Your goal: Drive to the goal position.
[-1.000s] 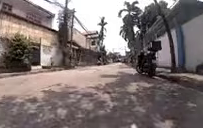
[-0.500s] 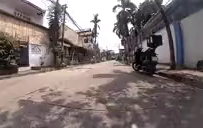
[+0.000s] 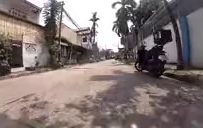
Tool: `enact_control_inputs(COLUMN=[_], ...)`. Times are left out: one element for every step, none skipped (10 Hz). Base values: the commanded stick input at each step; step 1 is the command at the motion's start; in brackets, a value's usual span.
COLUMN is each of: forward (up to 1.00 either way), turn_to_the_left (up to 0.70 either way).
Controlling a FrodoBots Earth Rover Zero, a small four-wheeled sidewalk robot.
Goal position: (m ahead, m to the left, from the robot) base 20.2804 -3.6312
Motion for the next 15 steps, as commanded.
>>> enact_control_inputs(forward=[1.0, 1.0, 1.0, 1.0, 1.0, 1.0, 1.0, 1.0, 1.0, 1.0, 1.0, 1.0, 1.0, 1.0, 1.0], turn_to_the_left=[-0.27, -0.02, 0.01, 0.01, 0.01, 0.01, 0.01, 0.01, 0.01, 0.01, 0.01, 0.01, 0.01, 0.01, 0.01])
